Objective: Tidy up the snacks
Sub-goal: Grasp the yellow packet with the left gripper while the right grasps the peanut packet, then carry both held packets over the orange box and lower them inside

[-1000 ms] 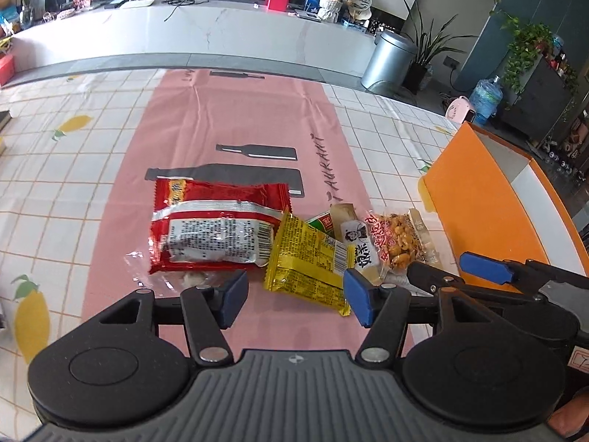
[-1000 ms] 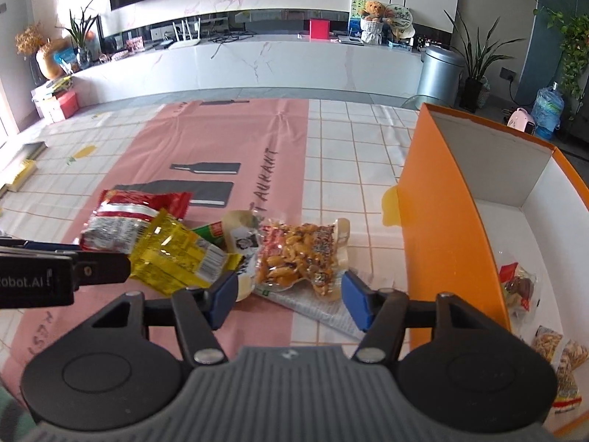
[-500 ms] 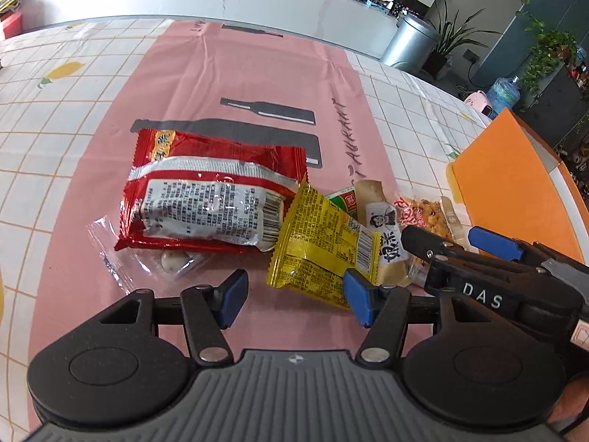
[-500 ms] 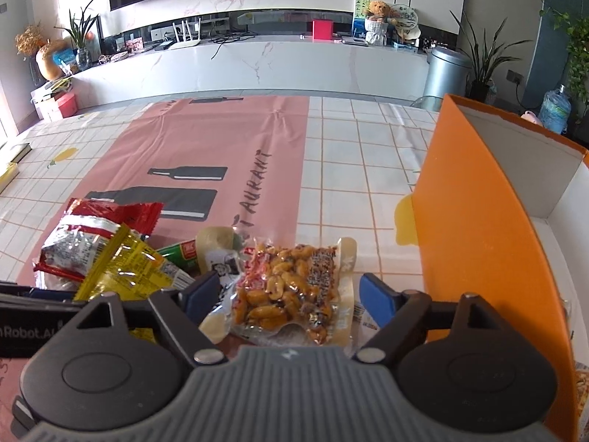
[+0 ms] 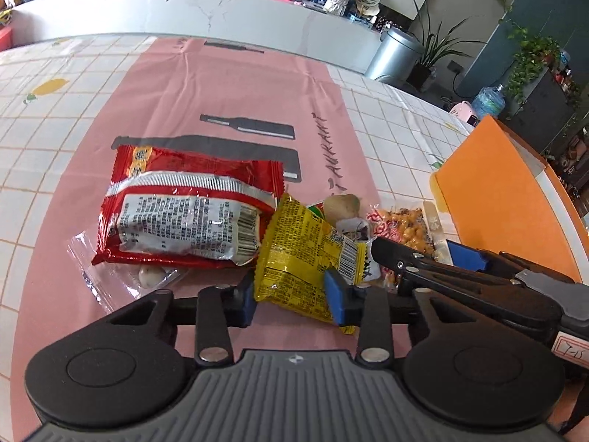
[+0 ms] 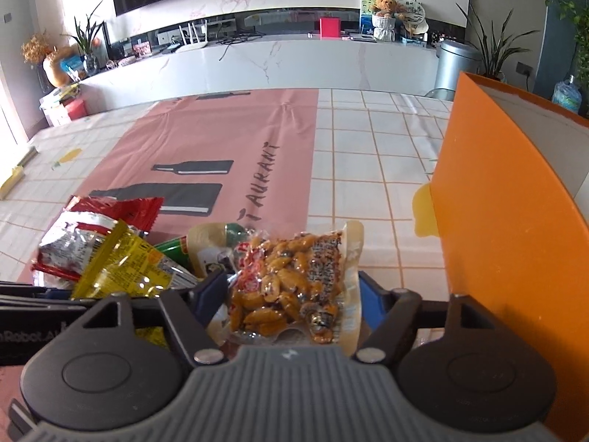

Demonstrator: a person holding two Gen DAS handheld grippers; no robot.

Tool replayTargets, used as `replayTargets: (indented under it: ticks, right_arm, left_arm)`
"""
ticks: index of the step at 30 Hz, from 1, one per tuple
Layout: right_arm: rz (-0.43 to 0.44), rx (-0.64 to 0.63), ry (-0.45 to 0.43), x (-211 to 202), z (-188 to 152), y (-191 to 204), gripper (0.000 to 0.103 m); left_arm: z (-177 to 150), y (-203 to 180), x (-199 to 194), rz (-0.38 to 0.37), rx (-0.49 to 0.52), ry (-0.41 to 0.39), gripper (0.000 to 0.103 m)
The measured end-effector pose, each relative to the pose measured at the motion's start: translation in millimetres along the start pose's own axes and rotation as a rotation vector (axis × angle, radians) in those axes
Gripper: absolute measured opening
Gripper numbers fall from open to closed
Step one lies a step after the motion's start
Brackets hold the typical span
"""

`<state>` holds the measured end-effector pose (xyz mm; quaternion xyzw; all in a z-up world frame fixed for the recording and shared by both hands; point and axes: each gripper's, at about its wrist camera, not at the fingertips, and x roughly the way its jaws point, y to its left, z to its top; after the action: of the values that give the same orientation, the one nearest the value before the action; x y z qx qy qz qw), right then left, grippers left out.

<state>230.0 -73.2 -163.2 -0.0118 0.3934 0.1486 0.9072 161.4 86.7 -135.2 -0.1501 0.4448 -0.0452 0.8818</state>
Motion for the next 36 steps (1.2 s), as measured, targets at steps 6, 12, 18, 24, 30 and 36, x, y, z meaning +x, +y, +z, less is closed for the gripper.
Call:
replayTargets:
  ticks: [6,12,18,24,30,36]
  right_arm:
    - [0.025,0.031,0.032,-17,-8,-2,0.06]
    - [0.037,0.032,0.082,-34,-26,3,0.06]
    - [0.052,0.054,0.112,-43,-43,2,0.062]
    - [0.056,0.033,0.12,-38,-45,5,0.069]
    - [0.063,0.011,0.117,-37,-49,7,0.078]
    - [0.047,-0.059,0.13,-31,-52,18,0.092]
  left_arm:
    - [1,-3,-16,-0.027,0.018,-0.024,0.029]
    - [4,-7,-29,0.001,0.036,-0.013,0.018]
    - [0,-6,-40,-0.104,-0.007,0.0,0.011]
    - [-7,-13,-28,-0.16,-0.055,0.056,0.013]
    - [-18,-19,-20,-0.082,-0.024,0.103,0.012]
    - [-19,-13,-29,-0.055,-0.021,0.124,0.011]
